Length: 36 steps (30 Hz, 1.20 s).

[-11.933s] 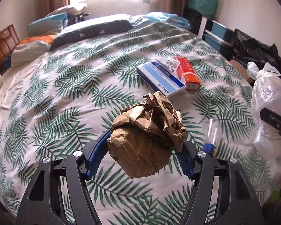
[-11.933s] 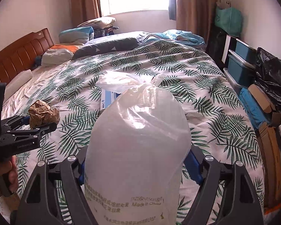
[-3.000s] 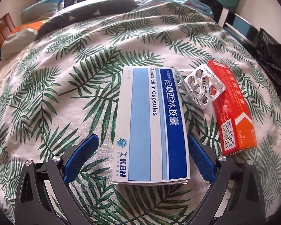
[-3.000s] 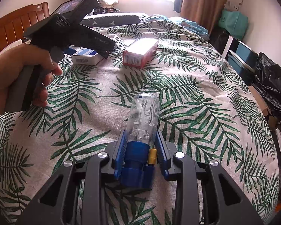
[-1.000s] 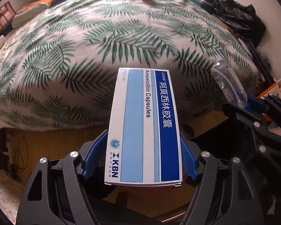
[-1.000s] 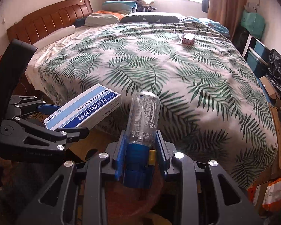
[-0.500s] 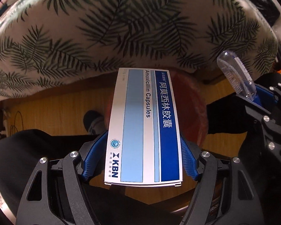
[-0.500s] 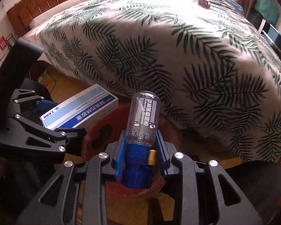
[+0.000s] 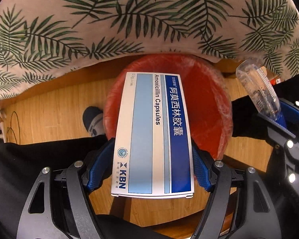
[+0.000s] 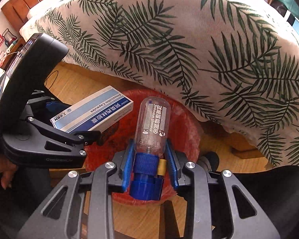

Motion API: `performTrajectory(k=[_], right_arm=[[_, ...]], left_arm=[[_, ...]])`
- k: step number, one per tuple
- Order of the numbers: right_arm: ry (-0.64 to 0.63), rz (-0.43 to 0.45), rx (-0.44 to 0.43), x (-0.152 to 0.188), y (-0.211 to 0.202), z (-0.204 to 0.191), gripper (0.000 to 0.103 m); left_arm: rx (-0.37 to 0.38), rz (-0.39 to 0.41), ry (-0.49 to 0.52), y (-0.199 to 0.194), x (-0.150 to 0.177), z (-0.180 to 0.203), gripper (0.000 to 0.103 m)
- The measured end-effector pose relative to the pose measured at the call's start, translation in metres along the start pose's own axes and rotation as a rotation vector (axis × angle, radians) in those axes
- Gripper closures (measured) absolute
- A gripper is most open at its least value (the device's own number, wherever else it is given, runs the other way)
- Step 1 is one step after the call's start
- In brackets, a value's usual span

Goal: Collect trash
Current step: 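Open the left tool to drop the box while the right tool drops the bottle, then move both tools back toward the red ointment box and silver blister pack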

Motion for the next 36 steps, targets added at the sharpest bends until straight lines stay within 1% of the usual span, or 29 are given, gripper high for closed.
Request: performTrajectory(k=[9, 11, 13, 17, 20, 24, 26, 28, 30, 33, 35, 36], right_arm=[[0.0, -0.027, -0.01, -0.002, 0.01, -0.002, 0.073], [-0.003, -0.032, -0.012, -0.002, 0.013, -0.003, 0.073], [-0.006, -0.039, -0.016, -0.002, 0.015, -0.004, 0.073], [-0.013, -0.049, -0.026, -0.003, 0.021, -0.006, 0.073], [-0.016, -0.056, -0.034, -0.004, 0.026, -0.007, 0.073], [-0.017, -0.06, -0.047, -0.004, 0.032, -0.007, 0.072], [-0.019, -0.059, -0.048, -0.005, 0.033, -0.008, 0.068], [-0.024, -0.054, -0.047, -0.005, 0.032, -0.009, 0.056], [-0.029, -0.051, -0.049, -0.005, 0.031, -0.011, 0.053], [-0.027, -0.043, -0.049, -0.005, 0.029, -0.012, 0.04], [-0.016, -0.028, -0.054, -0.007, 0.024, -0.011, 0.036], [-0.009, -0.015, -0.055, -0.009, 0.02, -0.01, 0.028]], left_arm=[[0.004, -0.024, 0.002, 0.01, -0.005, 0.0, 0.029], [0.001, -0.022, 0.001, 0.01, -0.005, -0.001, 0.023], [-0.009, -0.015, -0.004, 0.009, -0.006, -0.003, 0.021], [-0.02, -0.007, -0.047, 0.007, -0.006, -0.012, 0.02], [-0.012, 0.002, -0.089, 0.004, -0.006, -0.02, 0.02], [-0.004, 0.008, -0.118, 0.002, -0.006, -0.027, 0.02], [-0.004, 0.012, -0.122, 0.001, -0.006, -0.028, 0.02], [-0.003, 0.015, -0.125, 0.0, -0.007, -0.029, 0.02], [-0.004, 0.017, -0.128, 0.0, -0.007, -0.03, 0.02], [-0.001, 0.02, -0.137, 0.0, -0.007, -0.031, 0.02], [0.0, 0.033, -0.146, -0.004, -0.007, -0.032, 0.02], [0.003, 0.043, -0.151, -0.006, -0.007, -0.033, 0.02]])
Point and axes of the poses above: each gripper's, at about its wrist camera, not at the fingertips, and y roughly the way its jaws point, z to its right, x to its underside, the point moved 5 cm from there along y, roughly the way its jaws point, and after that the axes turned 5 degrees about y, right-handed, at the moved point
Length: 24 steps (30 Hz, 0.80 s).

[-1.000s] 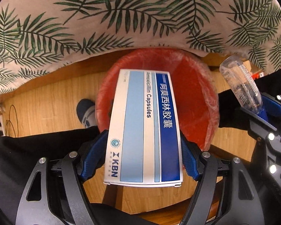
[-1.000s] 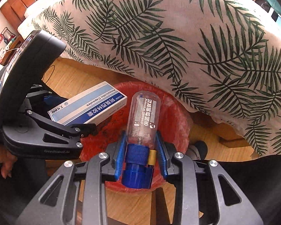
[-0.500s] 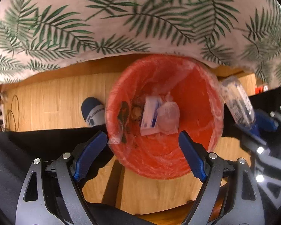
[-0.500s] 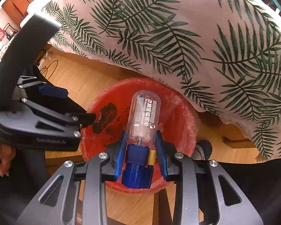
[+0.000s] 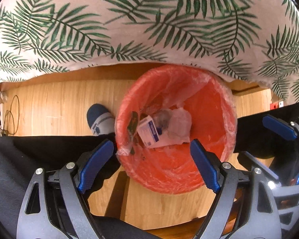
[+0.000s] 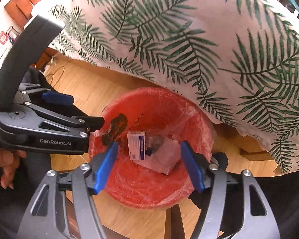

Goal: Collect trash
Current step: 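Move both tools back toward the red ointment box and silver blister pack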

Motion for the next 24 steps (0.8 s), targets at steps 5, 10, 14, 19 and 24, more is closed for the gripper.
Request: performTrajectory(k=[5, 10, 14, 19, 24], right_arm=[[0.039, 0.093, 0.02, -0.01, -0.03, 0.008, 0.013], [0.07, 0.219, 0.063, -0.028, -0.076, 0.024, 0.008], [0.074, 0.298, 0.116, -0.06, -0.112, 0.042, 0.007], [0.073, 0.408, 0.167, -0.121, -0.148, 0.073, 0.005], [0.08, 0.47, 0.206, -0.194, -0.165, 0.102, 0.005]], left_arm=[[0.003, 0.067, 0.026, -0.023, -0.005, 0.004, 0.02], [-0.002, 0.15, 0.06, -0.064, -0.024, 0.006, 0.019], [-0.033, 0.239, 0.114, -0.11, -0.06, 0.008, 0.008], [-0.005, 0.366, 0.125, -0.164, -0.126, 0.012, 0.006], [-0.021, 0.431, 0.143, -0.191, -0.2, 0.016, 0.006]])
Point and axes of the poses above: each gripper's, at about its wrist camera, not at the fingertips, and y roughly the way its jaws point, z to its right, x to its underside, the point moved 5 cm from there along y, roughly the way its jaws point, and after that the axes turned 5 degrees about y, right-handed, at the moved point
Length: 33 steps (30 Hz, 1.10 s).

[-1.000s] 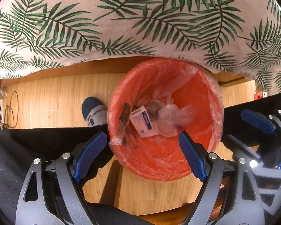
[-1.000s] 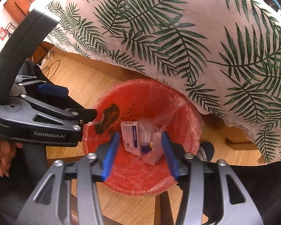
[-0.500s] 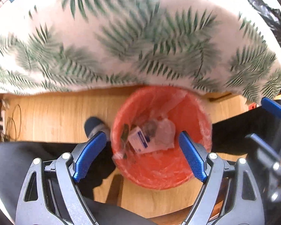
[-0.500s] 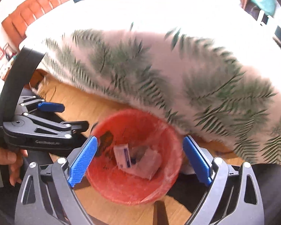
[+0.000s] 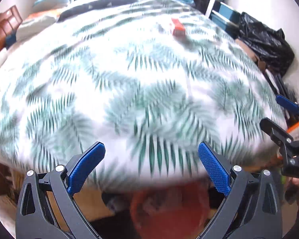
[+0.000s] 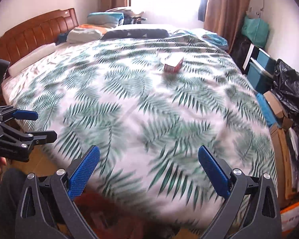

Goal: Collect trash
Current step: 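Move both tools back toward the red ointment box and silver blister pack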

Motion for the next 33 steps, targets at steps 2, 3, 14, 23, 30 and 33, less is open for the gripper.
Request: performTrajectory(k=[2, 3, 14, 23, 30, 33], right_arm=[[-0.001, 0.015, 0.012, -0.026, 0.013, 0.009, 0.005], [-0.001, 0.017, 0.014, -0.037, 0.022, 0.013, 0.005], [0.011, 0.033, 0.051, -0.133, 0.128, 0.036, 0.005], [0.022, 0.026, 0.08, -0.183, 0.22, 0.038, 0.005], [0.054, 0.004, 0.119, -0.206, 0.275, 0.053, 0.016], [0.058, -0.017, 0.122, -0.21, 0.29, 0.058, 0.03]], left_arm=[[-0.006, 0.019, 0.007, 0.006, -0.028, -0.004, 0.006], [-0.01, 0.028, 0.013, 0.01, -0.042, -0.006, 0.006], [-0.043, 0.046, 0.015, 0.079, -0.151, -0.029, 0.006], [-0.03, 0.038, -0.012, 0.131, -0.181, -0.045, 0.006], [-0.025, 0.031, -0.029, 0.156, -0.191, -0.059, 0.006], [-0.02, 0.035, -0.036, 0.163, -0.196, -0.061, 0.006]])
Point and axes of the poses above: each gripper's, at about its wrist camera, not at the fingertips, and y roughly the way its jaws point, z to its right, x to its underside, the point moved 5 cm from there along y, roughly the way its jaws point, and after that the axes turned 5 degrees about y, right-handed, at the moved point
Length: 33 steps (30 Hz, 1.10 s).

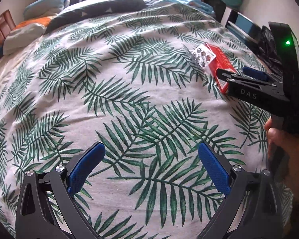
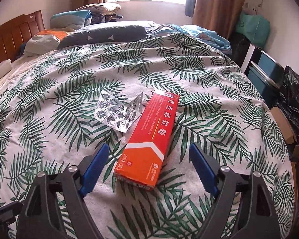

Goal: Collect trash
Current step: 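Move both tools back toward the red ointment box and silver blister pack, then grasp the silver blister packs with the left tool while the right tool grasps the red ointment box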

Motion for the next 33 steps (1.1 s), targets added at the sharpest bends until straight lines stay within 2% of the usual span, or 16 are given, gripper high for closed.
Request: performTrajectory(k=[1, 2, 3, 9, 15, 22, 24, 25, 26, 27, 30, 33], right_arm=[[0.001, -0.015, -0.006, 0.0, 0.006, 0.001, 0.045], [0.002, -0.038, -0.02, 0.002, 0.012, 0.001, 0.052], [0.002, -0.047, -0.018, 0.002, 0.015, 0.002, 0.055], [-0.01, -0.001, -0.009, 0.007, -0.003, 0.025, 0.06], [0.023, 0.008, 0.003, 0.03, -0.014, 0.059, 0.06], [-0.001, 0.034, 0.019, 0.036, -0.01, 0.056, 0.061], [0.008, 0.034, 0.01, 0.036, -0.01, 0.057, 0.061], [0.011, 0.035, 0.007, 0.037, -0.01, 0.058, 0.061], [0.01, 0.037, 0.008, 0.037, -0.01, 0.058, 0.061], [0.007, 0.039, 0.012, 0.037, -0.009, 0.058, 0.061], [-0.002, 0.045, 0.024, 0.038, -0.009, 0.056, 0.061], [0.001, 0.044, 0.021, 0.038, -0.009, 0.057, 0.061]], left_arm=[[0.004, 0.002, -0.003, 0.002, -0.002, 0.0, 0.006], [0.011, 0.007, -0.007, 0.003, -0.005, 0.001, 0.006], [0.02, 0.012, -0.011, 0.005, -0.008, 0.002, 0.006], [0.061, 0.064, -0.004, 0.018, -0.047, 0.025, 0.006], [0.093, 0.089, -0.061, 0.052, -0.101, 0.044, 0.006], [0.088, 0.079, -0.106, 0.089, -0.13, 0.052, 0.009], [0.066, 0.073, -0.097, 0.097, -0.135, 0.054, 0.019], [0.066, 0.065, -0.095, 0.102, -0.137, 0.054, 0.03], [0.07, 0.055, -0.097, 0.107, -0.137, 0.054, 0.05], [0.073, 0.045, -0.103, 0.111, -0.138, 0.054, 0.058], [0.079, 0.061, -0.113, 0.11, -0.139, 0.053, 0.07], [0.092, 0.069, -0.114, 0.106, -0.14, 0.053, 0.074]])
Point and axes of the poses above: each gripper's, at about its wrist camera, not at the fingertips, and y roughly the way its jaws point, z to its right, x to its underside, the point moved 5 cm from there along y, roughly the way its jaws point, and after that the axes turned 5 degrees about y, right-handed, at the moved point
